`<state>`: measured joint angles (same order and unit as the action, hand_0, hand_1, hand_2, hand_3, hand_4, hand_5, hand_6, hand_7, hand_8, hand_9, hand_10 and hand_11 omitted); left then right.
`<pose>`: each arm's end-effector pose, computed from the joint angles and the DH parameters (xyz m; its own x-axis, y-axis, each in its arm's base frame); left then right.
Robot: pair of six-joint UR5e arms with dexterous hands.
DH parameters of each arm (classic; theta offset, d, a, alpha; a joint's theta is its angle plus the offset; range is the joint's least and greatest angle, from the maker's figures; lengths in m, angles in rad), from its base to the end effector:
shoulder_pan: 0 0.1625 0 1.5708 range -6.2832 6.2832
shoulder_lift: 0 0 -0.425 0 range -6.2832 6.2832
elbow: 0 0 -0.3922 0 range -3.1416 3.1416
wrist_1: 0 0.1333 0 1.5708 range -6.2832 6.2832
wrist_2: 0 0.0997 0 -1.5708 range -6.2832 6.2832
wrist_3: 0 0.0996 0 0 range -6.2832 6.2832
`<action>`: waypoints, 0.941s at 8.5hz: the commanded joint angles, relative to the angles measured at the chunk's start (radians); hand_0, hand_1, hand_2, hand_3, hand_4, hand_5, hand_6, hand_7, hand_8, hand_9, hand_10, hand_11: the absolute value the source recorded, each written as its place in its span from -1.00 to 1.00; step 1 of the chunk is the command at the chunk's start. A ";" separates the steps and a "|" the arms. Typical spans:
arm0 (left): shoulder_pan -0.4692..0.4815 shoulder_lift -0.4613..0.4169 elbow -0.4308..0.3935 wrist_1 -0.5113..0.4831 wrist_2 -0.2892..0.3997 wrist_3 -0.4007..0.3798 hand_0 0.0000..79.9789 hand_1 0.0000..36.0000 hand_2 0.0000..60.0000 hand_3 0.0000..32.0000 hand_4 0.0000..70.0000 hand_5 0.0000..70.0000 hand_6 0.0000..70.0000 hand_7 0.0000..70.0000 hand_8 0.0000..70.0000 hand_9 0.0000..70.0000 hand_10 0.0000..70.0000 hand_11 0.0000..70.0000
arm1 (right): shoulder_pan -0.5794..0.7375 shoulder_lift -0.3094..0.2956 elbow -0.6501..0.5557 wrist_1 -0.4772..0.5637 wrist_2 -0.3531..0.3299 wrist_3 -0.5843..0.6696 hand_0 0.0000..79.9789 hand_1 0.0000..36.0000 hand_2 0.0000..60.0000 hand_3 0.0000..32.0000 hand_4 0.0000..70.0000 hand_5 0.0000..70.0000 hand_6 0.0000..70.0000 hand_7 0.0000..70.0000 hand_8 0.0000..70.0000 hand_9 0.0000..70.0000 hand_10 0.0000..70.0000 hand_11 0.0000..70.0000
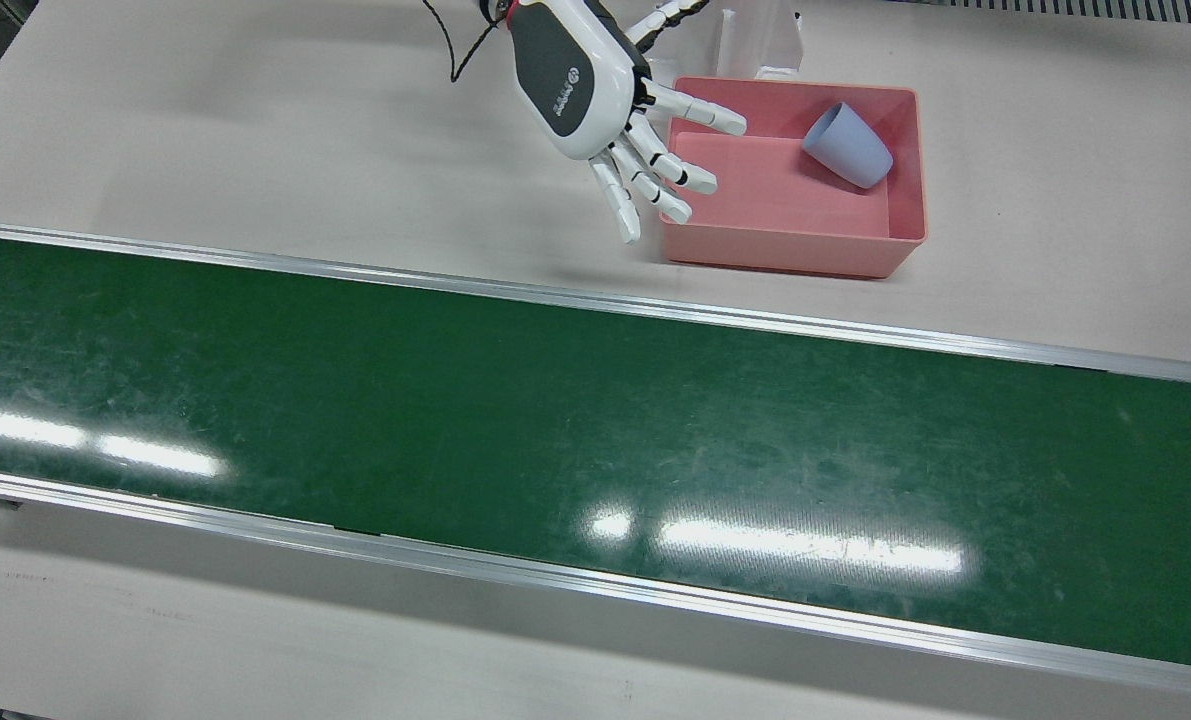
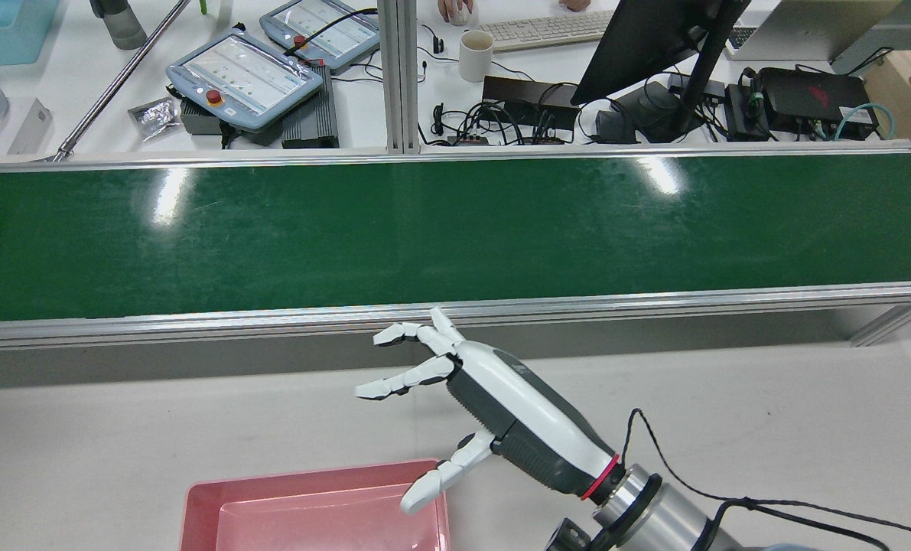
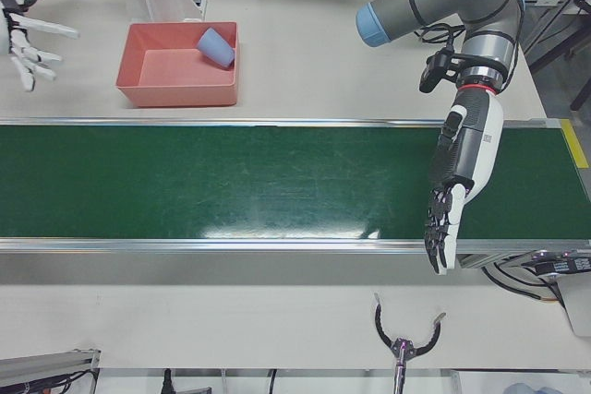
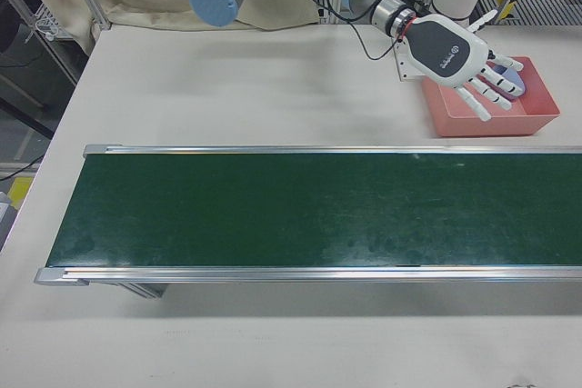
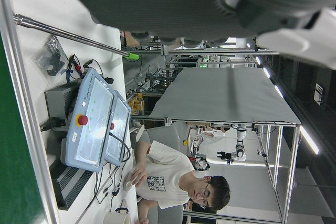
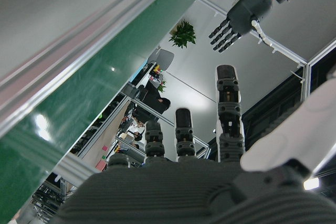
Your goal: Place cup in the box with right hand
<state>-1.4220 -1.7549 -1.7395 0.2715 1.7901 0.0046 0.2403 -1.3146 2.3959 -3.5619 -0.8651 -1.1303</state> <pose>-0.0287 -0.5613 0.5363 -0.9332 -0.3588 -0.0223 -0.0077 0.0820 -0.9966 -0.3542 -0.2905 0.2596 -0.8286 0.1311 0.5443 -0.3594 0.6208 -0.6967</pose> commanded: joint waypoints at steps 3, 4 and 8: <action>0.000 0.000 0.002 0.000 0.000 0.000 -1.00 -1.00 -1.00 -1.00 -1.00 -1.00 -1.00 -1.00 -1.00 -1.00 -1.00 -1.00 | 0.524 -0.081 -0.168 -0.104 -0.296 0.435 0.09 0.13 1.00 -1.00 0.52 -0.88 -0.74 0.17 -0.67 -0.40 -0.86 -0.78; 0.000 0.000 0.002 0.000 0.000 0.000 -1.00 -1.00 -1.00 -1.00 -1.00 -1.00 -1.00 -1.00 -1.00 -1.00 -1.00 -1.00 | 0.638 -0.080 -0.214 -0.094 -0.343 0.478 0.10 -0.13 0.89 -1.00 0.47 -0.89 -0.75 0.16 -0.66 -0.39 -0.85 -0.77; 0.000 0.000 0.002 -0.002 0.000 0.000 -1.00 -1.00 -1.00 -1.00 -1.00 -1.00 -1.00 -1.00 -1.00 -1.00 -1.00 -1.00 | 1.139 -0.148 -0.458 0.059 -0.602 0.686 0.04 -0.73 -0.30 -1.00 0.47 -0.94 -0.75 0.18 -0.65 -0.37 -0.83 -0.77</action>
<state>-1.4220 -1.7549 -1.7380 0.2705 1.7907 0.0046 1.1156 -1.4066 2.0688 -3.5896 -1.3351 -0.5568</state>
